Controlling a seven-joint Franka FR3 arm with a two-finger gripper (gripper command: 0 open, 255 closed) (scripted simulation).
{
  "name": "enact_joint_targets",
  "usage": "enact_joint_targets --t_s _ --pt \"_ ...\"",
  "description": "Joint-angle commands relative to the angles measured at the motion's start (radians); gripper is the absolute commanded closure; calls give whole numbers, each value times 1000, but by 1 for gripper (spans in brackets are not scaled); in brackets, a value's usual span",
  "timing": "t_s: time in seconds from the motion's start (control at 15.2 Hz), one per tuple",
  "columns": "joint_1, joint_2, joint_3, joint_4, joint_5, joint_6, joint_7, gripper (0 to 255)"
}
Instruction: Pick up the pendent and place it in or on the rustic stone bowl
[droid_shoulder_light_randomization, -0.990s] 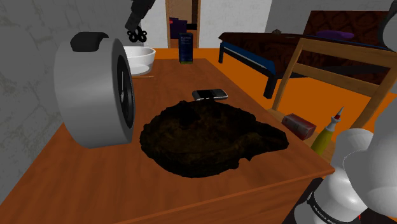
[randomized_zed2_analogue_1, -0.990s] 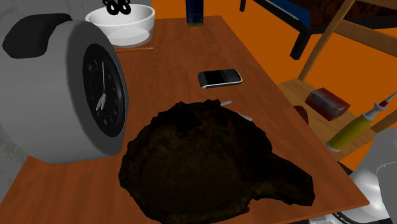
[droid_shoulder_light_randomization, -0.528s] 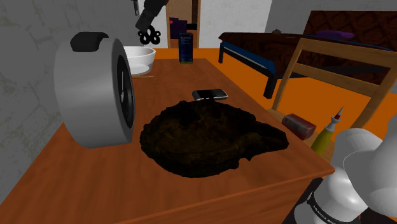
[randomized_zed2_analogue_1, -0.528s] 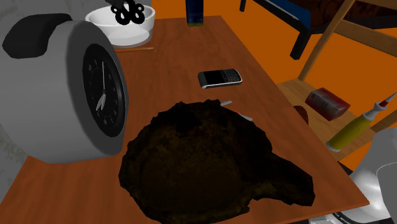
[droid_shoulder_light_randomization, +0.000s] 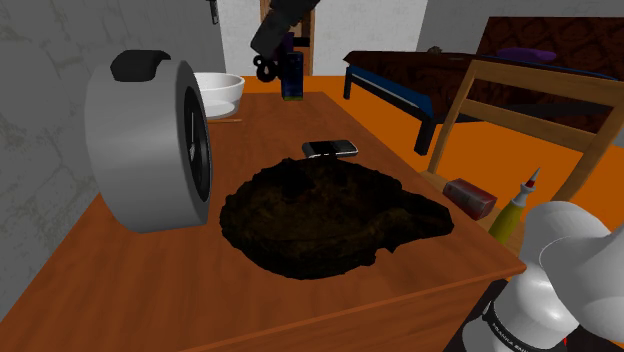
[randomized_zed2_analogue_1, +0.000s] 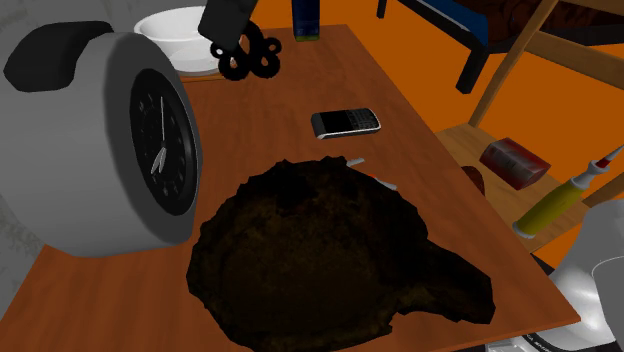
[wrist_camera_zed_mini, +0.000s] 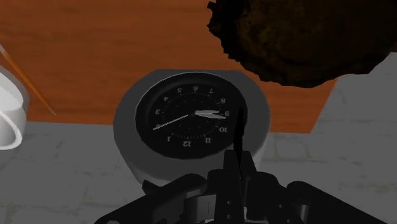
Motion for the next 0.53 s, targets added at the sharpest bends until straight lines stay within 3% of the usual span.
enact_joint_targets --t_s 0.0,0.33,0.46 --pt "8 -51 16 -29 3 -15 29 255" --pt "30 -173 75 -90 15 -54 116 255" --pt "33 -188 76 -128 20 -30 110 255"
